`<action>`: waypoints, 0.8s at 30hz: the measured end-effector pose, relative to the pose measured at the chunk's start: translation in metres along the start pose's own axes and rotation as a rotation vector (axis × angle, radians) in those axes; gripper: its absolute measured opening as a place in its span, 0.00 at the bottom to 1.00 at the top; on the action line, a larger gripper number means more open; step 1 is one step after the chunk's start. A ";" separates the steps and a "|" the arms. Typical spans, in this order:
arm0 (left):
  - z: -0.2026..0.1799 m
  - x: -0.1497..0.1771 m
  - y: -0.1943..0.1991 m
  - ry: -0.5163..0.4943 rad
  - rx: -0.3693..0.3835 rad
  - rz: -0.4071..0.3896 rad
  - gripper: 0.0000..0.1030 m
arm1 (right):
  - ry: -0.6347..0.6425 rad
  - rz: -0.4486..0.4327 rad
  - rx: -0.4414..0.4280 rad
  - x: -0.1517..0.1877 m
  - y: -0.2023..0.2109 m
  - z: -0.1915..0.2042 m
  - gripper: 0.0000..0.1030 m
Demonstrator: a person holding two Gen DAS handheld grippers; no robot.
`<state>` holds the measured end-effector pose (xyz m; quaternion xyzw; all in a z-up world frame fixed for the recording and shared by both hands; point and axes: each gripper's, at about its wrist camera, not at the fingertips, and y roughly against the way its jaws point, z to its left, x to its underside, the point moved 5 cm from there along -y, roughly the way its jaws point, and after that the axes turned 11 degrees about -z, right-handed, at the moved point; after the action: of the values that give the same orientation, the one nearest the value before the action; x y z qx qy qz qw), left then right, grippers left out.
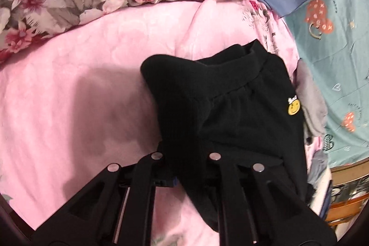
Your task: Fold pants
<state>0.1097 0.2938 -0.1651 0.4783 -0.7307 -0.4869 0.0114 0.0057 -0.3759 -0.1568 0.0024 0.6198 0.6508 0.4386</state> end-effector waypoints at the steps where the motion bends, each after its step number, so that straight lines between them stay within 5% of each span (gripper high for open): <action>1: 0.002 0.001 0.002 -0.011 -0.004 -0.003 0.09 | -0.023 0.037 -0.021 -0.002 -0.011 -0.003 0.99; 4: 0.003 0.000 0.003 -0.027 -0.003 0.004 0.10 | -0.080 0.148 -0.029 -0.003 -0.052 -0.007 0.99; 9: 0.003 -0.001 0.001 -0.048 -0.018 0.003 0.12 | -0.071 0.182 0.050 -0.001 -0.088 -0.006 0.98; 12: 0.003 -0.001 0.001 -0.027 -0.030 -0.013 0.10 | -0.056 0.183 0.080 0.000 -0.109 -0.005 0.70; 13: 0.004 -0.001 0.002 -0.016 -0.035 -0.018 0.10 | -0.013 0.120 0.123 -0.005 -0.107 -0.002 0.37; 14: 0.006 -0.001 0.004 -0.007 -0.043 -0.022 0.09 | -0.016 0.102 0.078 -0.008 -0.108 0.001 0.20; 15: 0.007 -0.001 0.008 0.003 -0.046 -0.024 0.09 | -0.047 0.111 0.035 -0.008 -0.107 0.003 0.15; 21: 0.027 0.002 0.046 0.039 0.000 -0.027 0.09 | -0.086 0.057 0.004 -0.009 -0.050 -0.009 0.14; 24: 0.028 0.010 0.046 -0.058 -0.047 -0.011 0.10 | -0.084 0.067 -0.015 0.007 -0.030 -0.025 0.15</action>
<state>0.0593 0.3098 -0.1514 0.4676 -0.7163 -0.5179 -0.0013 0.0045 -0.3964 -0.1902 0.0472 0.5954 0.6692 0.4420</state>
